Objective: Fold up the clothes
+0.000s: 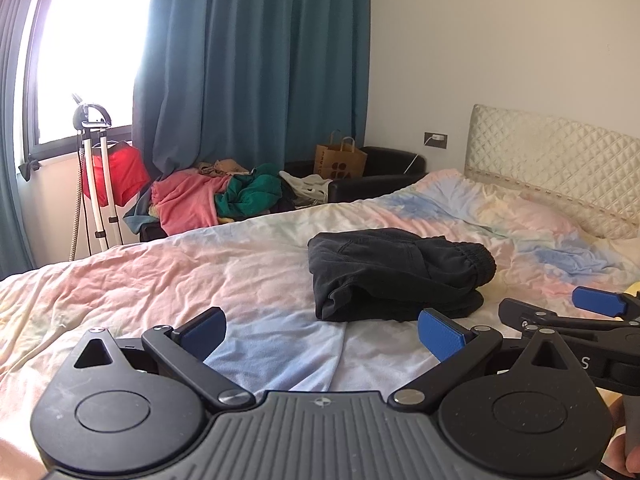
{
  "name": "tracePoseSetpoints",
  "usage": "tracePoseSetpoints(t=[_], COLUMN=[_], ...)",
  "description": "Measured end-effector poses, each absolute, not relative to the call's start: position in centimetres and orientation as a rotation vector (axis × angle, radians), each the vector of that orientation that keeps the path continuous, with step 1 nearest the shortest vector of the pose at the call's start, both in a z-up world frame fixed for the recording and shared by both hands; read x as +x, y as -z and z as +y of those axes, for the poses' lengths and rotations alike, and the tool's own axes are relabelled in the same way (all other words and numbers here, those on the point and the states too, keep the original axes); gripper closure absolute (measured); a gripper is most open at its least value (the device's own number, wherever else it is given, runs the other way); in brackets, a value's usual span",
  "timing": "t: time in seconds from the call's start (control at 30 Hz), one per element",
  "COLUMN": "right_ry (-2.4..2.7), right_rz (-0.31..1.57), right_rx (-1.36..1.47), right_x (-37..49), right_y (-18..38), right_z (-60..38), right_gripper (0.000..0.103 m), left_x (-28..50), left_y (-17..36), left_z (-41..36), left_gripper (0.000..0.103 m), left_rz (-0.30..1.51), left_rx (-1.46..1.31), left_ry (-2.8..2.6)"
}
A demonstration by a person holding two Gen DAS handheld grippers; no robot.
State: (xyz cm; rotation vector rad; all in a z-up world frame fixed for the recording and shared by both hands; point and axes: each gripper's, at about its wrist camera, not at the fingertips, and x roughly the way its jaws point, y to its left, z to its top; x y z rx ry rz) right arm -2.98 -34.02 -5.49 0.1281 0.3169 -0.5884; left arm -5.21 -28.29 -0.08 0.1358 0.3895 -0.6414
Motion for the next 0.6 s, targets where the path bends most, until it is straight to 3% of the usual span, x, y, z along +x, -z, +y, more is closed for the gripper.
tracePoseSetpoints(t=[0.6], right_ry=[0.606], right_rz=[0.333], right_rx=[0.135], right_x=[-2.69], right_y=[5.78], right_z=[-34.12], right_gripper=[0.015], left_x=[-5.8], left_y=[-0.49], left_z=[-27.66], left_gripper=[0.0], left_rz=[0.369], left_rx=[0.122], left_ry=[0.625])
